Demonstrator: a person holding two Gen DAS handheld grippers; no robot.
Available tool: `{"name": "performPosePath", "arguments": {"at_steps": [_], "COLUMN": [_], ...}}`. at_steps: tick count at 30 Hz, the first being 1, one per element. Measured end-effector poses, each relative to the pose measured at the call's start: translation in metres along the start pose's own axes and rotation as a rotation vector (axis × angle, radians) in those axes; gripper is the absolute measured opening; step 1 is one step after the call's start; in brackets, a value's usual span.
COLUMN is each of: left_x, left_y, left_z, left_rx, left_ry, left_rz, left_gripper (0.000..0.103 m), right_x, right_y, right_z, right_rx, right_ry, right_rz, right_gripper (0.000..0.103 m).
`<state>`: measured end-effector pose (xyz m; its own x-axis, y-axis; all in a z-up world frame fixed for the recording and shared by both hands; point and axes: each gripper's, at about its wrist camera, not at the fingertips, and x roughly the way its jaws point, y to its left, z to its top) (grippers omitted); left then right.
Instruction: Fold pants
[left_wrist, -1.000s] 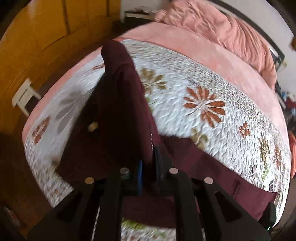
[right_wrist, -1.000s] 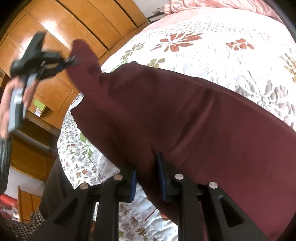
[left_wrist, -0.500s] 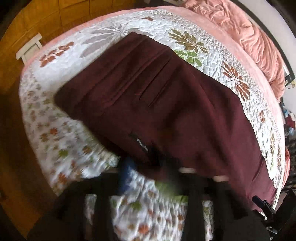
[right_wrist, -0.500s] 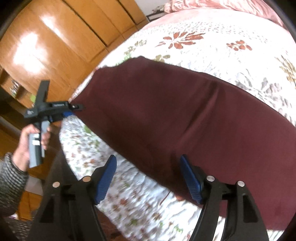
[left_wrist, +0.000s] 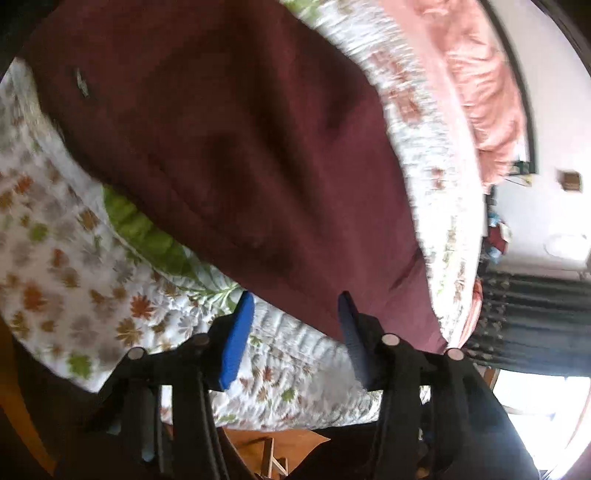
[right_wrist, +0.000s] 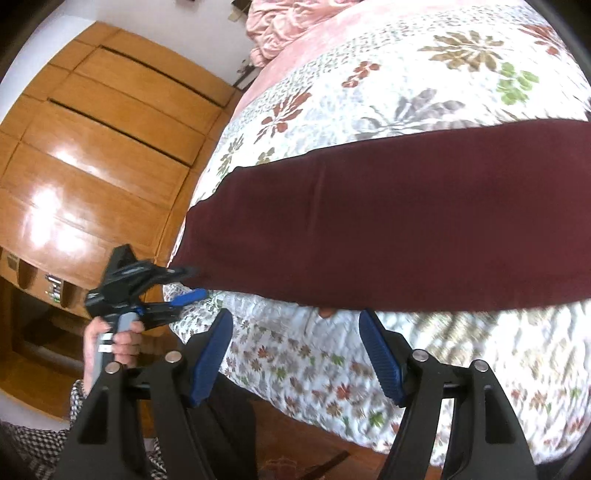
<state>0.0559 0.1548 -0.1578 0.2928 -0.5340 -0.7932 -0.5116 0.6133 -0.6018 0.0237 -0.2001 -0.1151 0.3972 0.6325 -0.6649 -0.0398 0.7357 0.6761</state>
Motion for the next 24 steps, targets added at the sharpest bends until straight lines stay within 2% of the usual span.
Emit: {"name": "performPosePath", "arguments": {"at_steps": [2,6,8,11,12,15,17,19,20,21,22,23,24], "left_x": [0.014,0.032,0.031,0.012,0.009,0.026,0.036,0.036,0.035,0.036,0.037,0.039,0.045], "left_y": [0.003,0.01,0.006,-0.008,-0.01,-0.002,0.002,-0.009,-0.016,-0.024,-0.031,-0.04,-0.052], "left_z": [0.003,0.012,0.016,0.009,0.004,-0.004,-0.003,-0.002,-0.004,-0.009,-0.014,-0.022,-0.033], "left_rx": [-0.03,-0.118,-0.115,-0.051,-0.037,0.0,0.019,0.071,0.083,0.097,0.112,0.135,0.163], "left_ry": [0.028,0.022,-0.01,-0.084,-0.096,-0.085,-0.094,-0.105,-0.111,-0.109,-0.107,-0.108,-0.093], "left_rz": [0.002,-0.019,-0.038,-0.062,-0.048,0.057,0.061,0.079,0.081,0.071,0.062,0.064,0.065], "left_gripper": [0.045,0.045,0.017,0.014,0.014,0.014,0.018,0.023,0.038,0.049,0.067,0.073,0.073], "right_x": [-0.003,-0.003,-0.003,-0.007,-0.009,-0.013,-0.013,-0.014,-0.016,-0.02,-0.022,-0.027,-0.032], "right_y": [-0.002,-0.003,-0.004,-0.003,-0.003,-0.006,-0.011,-0.016,-0.018,-0.02,-0.022,-0.025,-0.028], "right_z": [-0.003,-0.004,-0.005,-0.007,-0.008,-0.009,-0.009,-0.009,-0.009,-0.008,-0.008,-0.007,-0.006], "right_rx": [0.004,-0.002,0.004,-0.009,-0.015,-0.001,0.006,0.015,0.021,0.031,0.038,0.051,0.063], "right_ry": [-0.007,-0.013,-0.013,-0.021,-0.027,-0.033,-0.032,-0.028,-0.031,-0.038,-0.044,-0.054,-0.063], "right_rz": [-0.005,-0.025,-0.019,-0.04,-0.048,-0.062,-0.074,-0.09,-0.093,-0.089,-0.085,-0.079,-0.076], "right_gripper": [0.072,0.072,0.072,0.072,0.072,0.072,0.072,0.072,0.072,0.072,0.072,0.072,0.073]}}
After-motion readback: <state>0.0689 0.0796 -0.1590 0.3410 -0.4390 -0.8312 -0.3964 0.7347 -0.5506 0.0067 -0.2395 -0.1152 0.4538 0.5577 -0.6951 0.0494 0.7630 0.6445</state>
